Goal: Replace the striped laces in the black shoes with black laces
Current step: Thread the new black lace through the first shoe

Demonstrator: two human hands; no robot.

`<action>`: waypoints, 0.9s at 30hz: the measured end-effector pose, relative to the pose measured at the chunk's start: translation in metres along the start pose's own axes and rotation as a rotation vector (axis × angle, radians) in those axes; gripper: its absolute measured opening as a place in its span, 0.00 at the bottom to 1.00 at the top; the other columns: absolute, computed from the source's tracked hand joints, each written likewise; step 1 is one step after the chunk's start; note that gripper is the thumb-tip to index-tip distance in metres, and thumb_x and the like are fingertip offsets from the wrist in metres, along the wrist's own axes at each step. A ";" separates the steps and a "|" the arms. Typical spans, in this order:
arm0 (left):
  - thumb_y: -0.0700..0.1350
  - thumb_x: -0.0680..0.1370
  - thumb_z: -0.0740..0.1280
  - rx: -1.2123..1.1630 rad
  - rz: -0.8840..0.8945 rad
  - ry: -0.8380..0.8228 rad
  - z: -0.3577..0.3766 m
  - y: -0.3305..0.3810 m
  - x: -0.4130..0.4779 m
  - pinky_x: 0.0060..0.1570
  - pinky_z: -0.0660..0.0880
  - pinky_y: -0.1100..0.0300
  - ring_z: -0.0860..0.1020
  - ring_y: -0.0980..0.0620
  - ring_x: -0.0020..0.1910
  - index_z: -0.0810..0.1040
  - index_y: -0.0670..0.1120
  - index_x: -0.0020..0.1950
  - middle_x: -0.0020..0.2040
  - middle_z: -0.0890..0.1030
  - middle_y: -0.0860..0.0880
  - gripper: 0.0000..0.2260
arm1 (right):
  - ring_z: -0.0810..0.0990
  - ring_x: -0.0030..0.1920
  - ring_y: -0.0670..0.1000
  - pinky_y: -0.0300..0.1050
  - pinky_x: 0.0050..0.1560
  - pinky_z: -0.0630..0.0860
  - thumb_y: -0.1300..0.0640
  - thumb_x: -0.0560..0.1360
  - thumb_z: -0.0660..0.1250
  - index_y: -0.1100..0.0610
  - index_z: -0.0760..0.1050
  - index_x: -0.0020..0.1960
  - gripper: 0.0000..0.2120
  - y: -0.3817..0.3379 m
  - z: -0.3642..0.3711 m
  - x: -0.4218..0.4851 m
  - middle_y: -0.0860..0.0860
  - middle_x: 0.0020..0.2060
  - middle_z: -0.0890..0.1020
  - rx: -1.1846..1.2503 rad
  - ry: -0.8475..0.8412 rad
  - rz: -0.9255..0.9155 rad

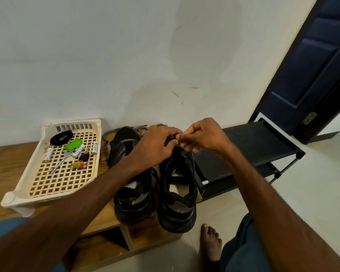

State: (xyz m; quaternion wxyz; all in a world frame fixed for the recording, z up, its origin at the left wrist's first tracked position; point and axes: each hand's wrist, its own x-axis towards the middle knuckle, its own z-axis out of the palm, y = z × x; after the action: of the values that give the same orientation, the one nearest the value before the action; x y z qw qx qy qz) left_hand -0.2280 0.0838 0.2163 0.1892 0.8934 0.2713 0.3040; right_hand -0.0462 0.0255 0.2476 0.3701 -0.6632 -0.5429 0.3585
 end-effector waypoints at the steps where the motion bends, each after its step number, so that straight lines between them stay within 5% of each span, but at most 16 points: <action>1: 0.41 0.79 0.71 -0.015 0.005 0.035 0.000 0.000 0.000 0.50 0.78 0.61 0.82 0.56 0.43 0.85 0.46 0.59 0.45 0.86 0.51 0.10 | 0.87 0.39 0.56 0.42 0.36 0.79 0.54 0.74 0.77 0.64 0.84 0.46 0.12 0.001 -0.002 0.000 0.57 0.38 0.88 -0.002 0.022 0.010; 4: 0.42 0.79 0.72 -0.059 0.003 0.091 -0.002 0.001 0.001 0.50 0.79 0.66 0.83 0.59 0.45 0.86 0.46 0.58 0.48 0.87 0.52 0.09 | 0.86 0.40 0.52 0.38 0.36 0.82 0.57 0.76 0.75 0.66 0.84 0.50 0.11 0.001 -0.006 -0.002 0.58 0.41 0.88 0.085 -0.022 0.030; 7: 0.44 0.79 0.72 -0.036 -0.021 0.112 -0.003 0.000 0.001 0.49 0.81 0.60 0.84 0.58 0.43 0.87 0.45 0.55 0.45 0.87 0.51 0.07 | 0.87 0.41 0.50 0.38 0.38 0.83 0.61 0.79 0.71 0.66 0.83 0.54 0.09 0.002 -0.006 -0.002 0.58 0.43 0.88 0.101 -0.097 0.041; 13: 0.47 0.80 0.69 0.058 -0.225 0.076 0.009 -0.002 -0.003 0.53 0.80 0.51 0.82 0.55 0.46 0.83 0.48 0.52 0.46 0.85 0.52 0.05 | 0.87 0.35 0.48 0.38 0.36 0.83 0.50 0.73 0.78 0.58 0.85 0.47 0.11 0.012 0.008 -0.005 0.53 0.37 0.87 -0.318 -0.005 0.147; 17: 0.45 0.77 0.71 -0.015 -0.281 0.093 0.020 0.004 -0.005 0.57 0.78 0.52 0.80 0.54 0.52 0.84 0.48 0.47 0.48 0.84 0.52 0.03 | 0.87 0.39 0.52 0.48 0.46 0.86 0.50 0.72 0.80 0.58 0.86 0.47 0.12 0.011 0.027 -0.005 0.53 0.39 0.86 -0.501 0.103 0.173; 22: 0.44 0.75 0.73 0.033 -0.356 0.090 0.032 0.005 -0.011 0.68 0.65 0.55 0.76 0.49 0.66 0.86 0.47 0.45 0.61 0.83 0.49 0.02 | 0.85 0.46 0.57 0.53 0.49 0.85 0.55 0.74 0.77 0.61 0.83 0.50 0.11 0.005 0.043 -0.006 0.57 0.43 0.84 -0.612 0.226 0.161; 27: 0.44 0.74 0.73 0.064 -0.402 0.073 0.036 0.003 -0.010 0.63 0.56 0.63 0.73 0.49 0.67 0.87 0.47 0.45 0.63 0.82 0.49 0.03 | 0.86 0.44 0.54 0.50 0.47 0.85 0.57 0.74 0.77 0.62 0.84 0.47 0.08 0.007 0.036 -0.007 0.56 0.41 0.85 -0.565 0.235 0.157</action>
State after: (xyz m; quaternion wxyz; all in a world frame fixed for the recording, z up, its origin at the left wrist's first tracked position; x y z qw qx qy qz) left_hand -0.2104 0.0688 0.1865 0.2078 0.8153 0.4602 0.2835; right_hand -0.0760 0.0212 0.2251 0.2025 -0.8166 -0.5217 0.1417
